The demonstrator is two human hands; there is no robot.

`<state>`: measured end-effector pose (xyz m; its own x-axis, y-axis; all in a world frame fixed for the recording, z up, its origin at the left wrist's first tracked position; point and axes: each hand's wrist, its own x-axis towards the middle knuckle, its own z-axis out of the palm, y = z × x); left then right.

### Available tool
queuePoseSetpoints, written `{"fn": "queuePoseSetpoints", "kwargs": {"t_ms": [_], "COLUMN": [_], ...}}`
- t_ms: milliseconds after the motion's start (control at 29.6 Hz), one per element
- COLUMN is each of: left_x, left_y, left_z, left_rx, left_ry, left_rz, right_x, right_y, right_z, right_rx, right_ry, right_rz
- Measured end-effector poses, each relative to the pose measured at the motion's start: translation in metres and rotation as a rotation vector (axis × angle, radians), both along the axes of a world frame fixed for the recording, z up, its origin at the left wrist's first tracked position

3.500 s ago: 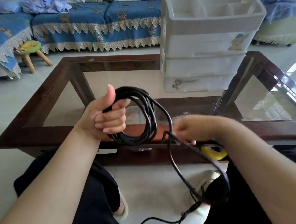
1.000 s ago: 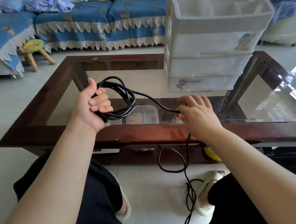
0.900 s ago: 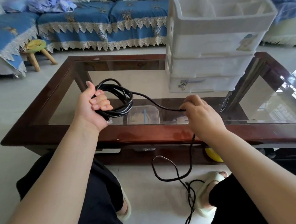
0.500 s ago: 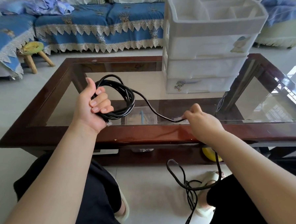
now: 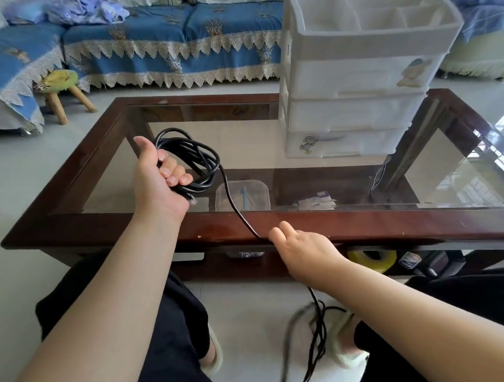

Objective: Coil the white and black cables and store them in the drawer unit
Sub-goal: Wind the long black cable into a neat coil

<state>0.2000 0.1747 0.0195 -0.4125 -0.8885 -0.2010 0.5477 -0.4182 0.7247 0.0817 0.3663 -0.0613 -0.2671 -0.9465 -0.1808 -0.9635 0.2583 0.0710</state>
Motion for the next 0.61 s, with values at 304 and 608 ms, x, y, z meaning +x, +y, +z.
{"fn": "queuePoseSetpoints", "kwargs": {"t_ms": [304,608], "left_x": [-0.013,-0.025], "left_y": [0.009,0.020], "left_z": [0.002,-0.011], "left_rx": [-0.106,-0.294], "left_ry": [-0.197,-0.360], "left_rz": [0.108,0.194], "right_x": [0.012,0.019], "right_y": [-0.004,-0.011], "right_z": [0.016,0.037], "right_rx": [-0.030,0.126], "right_ry": [-0.404,-0.771], "right_rz": [-0.140,-0.198]}}
